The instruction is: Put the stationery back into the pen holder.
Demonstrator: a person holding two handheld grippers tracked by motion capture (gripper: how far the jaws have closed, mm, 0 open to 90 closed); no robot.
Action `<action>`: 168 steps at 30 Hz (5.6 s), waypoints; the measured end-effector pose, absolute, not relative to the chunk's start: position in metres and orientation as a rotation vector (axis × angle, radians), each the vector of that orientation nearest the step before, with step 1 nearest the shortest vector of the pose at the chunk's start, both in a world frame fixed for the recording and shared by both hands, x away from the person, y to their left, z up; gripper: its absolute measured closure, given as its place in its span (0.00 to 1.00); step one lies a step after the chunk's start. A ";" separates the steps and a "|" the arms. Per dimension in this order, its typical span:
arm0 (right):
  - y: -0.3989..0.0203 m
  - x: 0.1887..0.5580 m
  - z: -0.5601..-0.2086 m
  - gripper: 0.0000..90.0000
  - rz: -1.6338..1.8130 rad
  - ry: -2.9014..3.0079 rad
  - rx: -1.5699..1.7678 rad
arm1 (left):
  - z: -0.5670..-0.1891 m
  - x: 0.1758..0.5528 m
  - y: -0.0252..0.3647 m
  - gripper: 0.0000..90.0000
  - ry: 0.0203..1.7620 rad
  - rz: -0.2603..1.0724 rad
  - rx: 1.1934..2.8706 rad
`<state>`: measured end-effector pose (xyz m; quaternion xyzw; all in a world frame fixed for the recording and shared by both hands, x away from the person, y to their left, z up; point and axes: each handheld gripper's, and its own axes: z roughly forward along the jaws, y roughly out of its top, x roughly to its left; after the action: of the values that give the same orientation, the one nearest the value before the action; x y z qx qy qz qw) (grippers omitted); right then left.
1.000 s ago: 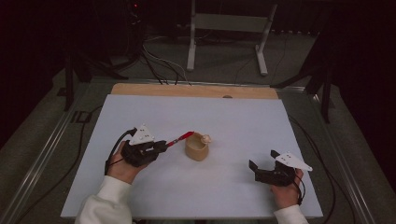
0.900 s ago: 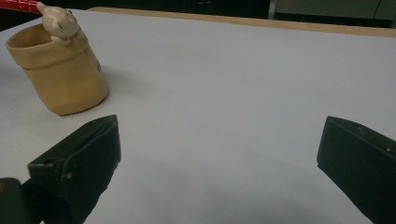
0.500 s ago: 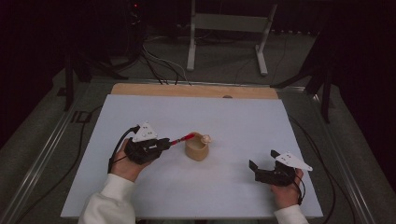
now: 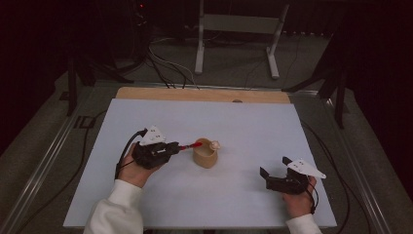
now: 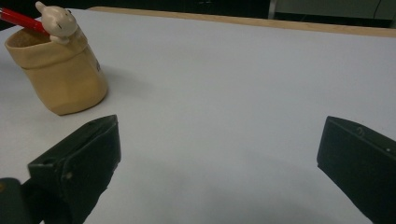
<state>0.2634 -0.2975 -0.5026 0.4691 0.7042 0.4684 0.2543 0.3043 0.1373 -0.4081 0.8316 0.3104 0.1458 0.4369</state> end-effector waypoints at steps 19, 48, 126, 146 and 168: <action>-0.298 0.264 -0.503 0.00 1.271 1.913 1.277 | -0.411 0.313 0.127 0.89 0.781 0.346 2.057; -0.298 0.264 -0.504 0.00 1.264 1.912 1.284 | -0.424 0.327 0.107 0.89 0.797 0.323 2.055; -0.299 0.265 -0.504 0.00 1.263 1.915 1.283 | -0.423 0.319 0.167 0.01 0.981 0.557 1.821; -0.298 0.262 -0.502 0.00 1.278 1.908 1.277 | -0.441 0.299 0.217 0.01 1.015 0.683 1.781; -0.295 0.254 -0.499 0.00 1.302 1.914 1.258 | -0.485 0.261 0.240 0.01 1.077 0.735 1.731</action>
<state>0.2542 -0.2950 -0.4993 0.4624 0.7032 0.4783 0.2508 0.2610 0.2400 -0.4849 0.7057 0.4391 0.2996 0.4684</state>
